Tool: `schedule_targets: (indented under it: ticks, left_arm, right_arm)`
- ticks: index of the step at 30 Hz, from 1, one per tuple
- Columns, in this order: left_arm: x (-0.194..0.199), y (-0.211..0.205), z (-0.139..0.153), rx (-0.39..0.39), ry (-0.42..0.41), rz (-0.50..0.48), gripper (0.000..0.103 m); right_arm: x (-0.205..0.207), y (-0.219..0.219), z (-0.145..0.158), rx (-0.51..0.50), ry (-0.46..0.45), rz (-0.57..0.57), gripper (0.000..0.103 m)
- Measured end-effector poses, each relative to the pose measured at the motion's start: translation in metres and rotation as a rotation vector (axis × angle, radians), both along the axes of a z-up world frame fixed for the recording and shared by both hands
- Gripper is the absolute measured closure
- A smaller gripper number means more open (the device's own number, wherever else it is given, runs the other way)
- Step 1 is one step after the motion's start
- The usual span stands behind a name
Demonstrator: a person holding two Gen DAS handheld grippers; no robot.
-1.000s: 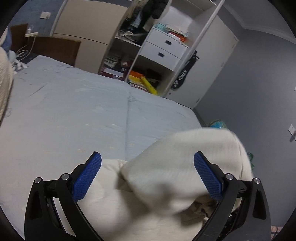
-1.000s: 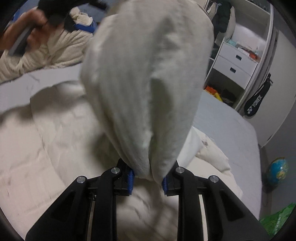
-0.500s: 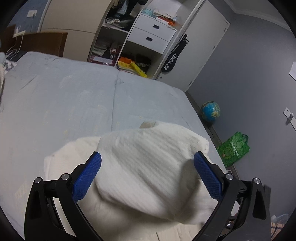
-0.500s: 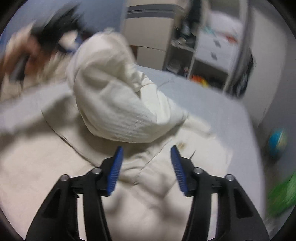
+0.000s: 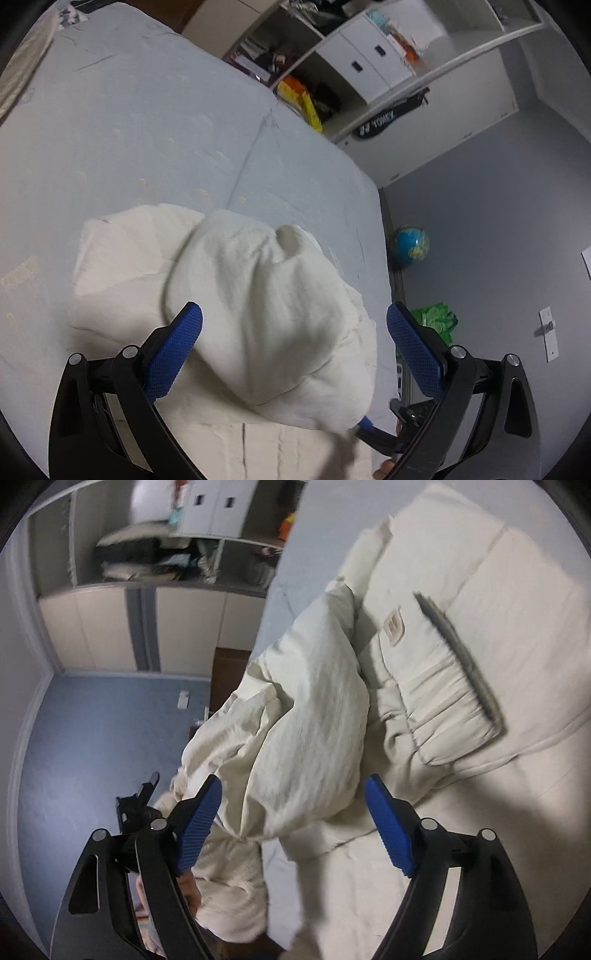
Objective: Fold large clothes
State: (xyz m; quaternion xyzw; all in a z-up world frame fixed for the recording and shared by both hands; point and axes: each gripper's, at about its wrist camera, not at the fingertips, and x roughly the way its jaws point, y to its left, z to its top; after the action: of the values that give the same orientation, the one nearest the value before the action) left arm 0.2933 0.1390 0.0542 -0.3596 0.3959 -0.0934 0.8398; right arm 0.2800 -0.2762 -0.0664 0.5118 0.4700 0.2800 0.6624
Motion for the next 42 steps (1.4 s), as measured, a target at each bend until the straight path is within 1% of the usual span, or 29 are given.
schedule_targets:
  ticks: [3, 5, 8, 10, 12, 13, 14, 15, 16, 17, 19, 20, 22, 23, 24, 25, 26, 27, 28, 30, 31, 32, 33, 35, 36, 38, 39, 41, 42]
  left_arm:
    - [0.009, -0.014, 0.003, 0.031, 0.026, -0.027, 0.007]
    - [0.02, -0.027, -0.003, 0.053, 0.082, -0.066, 0.007]
    - [0.032, -0.04, -0.015, 0.088, 0.155, -0.107, 0.007]
    - [0.034, -0.046, -0.021, 0.113, 0.171, -0.126, 0.009]
    - [0.034, -0.049, -0.027, 0.122, 0.182, -0.138, 0.025]
    - [0.033, -0.05, -0.031, 0.122, 0.189, -0.146, 0.044]
    - [0.032, -0.05, -0.034, 0.124, 0.188, -0.15, 0.067]
    - [0.03, -0.049, -0.036, 0.131, 0.178, -0.15, 0.079]
    - [0.027, -0.047, -0.036, 0.128, 0.162, -0.148, 0.085]
    - [0.023, -0.046, -0.035, 0.12, 0.142, -0.149, 0.088]
    - [0.014, -0.044, -0.027, 0.098, 0.087, -0.151, 0.089]
    - [0.01, -0.042, -0.023, 0.079, 0.057, -0.151, 0.089]
    - [0.003, -0.038, -0.012, 0.029, -0.011, -0.134, 0.089]
    - [0.0, -0.034, -0.006, -0.014, -0.052, -0.115, 0.089]
    - [-0.003, -0.029, -0.001, -0.075, -0.096, -0.093, 0.089]
    - [-0.004, -0.025, 0.002, -0.126, -0.13, -0.076, 0.089]
    - [-0.008, -0.02, 0.004, -0.214, -0.188, -0.052, 0.089]
    - [-0.014, -0.015, 0.002, -0.308, -0.254, -0.027, 0.089]
    - [-0.018, -0.014, 0.0, -0.368, -0.302, -0.004, 0.088]
    - [-0.025, -0.017, -0.014, -0.495, -0.393, 0.054, 0.088]
    - [-0.027, -0.02, -0.028, -0.582, -0.431, 0.08, 0.088]
    - [-0.028, -0.022, -0.041, -0.641, -0.457, 0.098, 0.088]
    - [-0.031, -0.028, -0.058, -0.681, -0.473, 0.109, 0.088]
    - [-0.039, -0.038, -0.083, -0.72, -0.45, 0.109, 0.088]
    - [-0.046, -0.042, -0.095, -0.696, -0.426, 0.1, 0.088]
    - [-0.056, -0.046, -0.112, -0.607, -0.366, 0.069, 0.088]
    - [-0.062, -0.047, -0.118, -0.551, -0.332, 0.054, 0.088]
    - [-0.072, -0.05, -0.131, -0.465, -0.285, 0.04, 0.088]
    - [-0.078, -0.05, -0.139, -0.4, -0.247, 0.033, 0.088]
  right_arm:
    - [0.004, 0.013, -0.007, 0.06, 0.075, -0.028, 0.026]
    - [0.008, 0.022, -0.009, 0.089, 0.112, -0.039, 0.026]
    - [0.014, 0.036, -0.015, 0.091, 0.167, -0.07, 0.025]
    - [0.014, 0.039, -0.021, 0.092, 0.196, -0.087, 0.025]
    - [0.017, 0.044, -0.027, 0.078, 0.235, -0.095, 0.025]
    - [0.018, 0.048, -0.03, 0.077, 0.251, -0.089, 0.025]
    - [0.019, 0.052, -0.034, 0.08, 0.266, -0.088, 0.026]
    - [0.02, 0.053, -0.036, 0.079, 0.27, -0.089, 0.028]
    - [0.022, 0.057, -0.036, 0.069, 0.258, -0.089, 0.044]
    - [0.022, 0.058, -0.036, 0.059, 0.251, -0.087, 0.065]
    - [0.025, 0.06, -0.034, 0.07, 0.215, -0.076, 0.086]
    - [0.028, 0.061, -0.028, 0.069, 0.181, -0.073, 0.09]
    - [0.035, 0.059, -0.011, 0.075, 0.104, -0.072, 0.093]
    - [0.038, 0.057, 0.0, 0.093, 0.062, -0.077, 0.093]
    - [0.041, 0.054, 0.01, 0.109, 0.029, -0.088, 0.093]
    - [0.045, 0.048, 0.025, 0.159, -0.034, -0.114, 0.093]
    - [0.048, 0.041, 0.04, 0.209, -0.103, -0.144, 0.093]
    - [0.052, 0.035, 0.053, 0.232, -0.159, -0.164, 0.093]
    - [0.055, 0.031, 0.059, 0.257, -0.184, -0.17, 0.093]
    - [0.058, 0.028, 0.062, 0.311, -0.214, -0.191, 0.093]
    - [0.058, 0.026, 0.059, 0.327, -0.215, -0.2, 0.093]
    - [0.056, 0.023, 0.051, 0.351, -0.208, -0.218, 0.093]
    - [0.054, 0.02, 0.041, 0.369, -0.195, -0.23, 0.093]
    - [0.047, 0.013, 0.022, 0.375, -0.167, -0.242, 0.093]
    - [0.043, 0.01, 0.013, 0.363, -0.156, -0.243, 0.093]
    - [0.032, -0.001, -0.007, 0.314, -0.132, -0.228, 0.093]
    - [0.027, -0.006, -0.018, 0.269, -0.12, -0.212, 0.093]
    - [0.021, -0.008, -0.032, 0.197, -0.105, -0.172, 0.093]
    - [0.016, -0.007, -0.038, 0.151, -0.102, -0.148, 0.093]
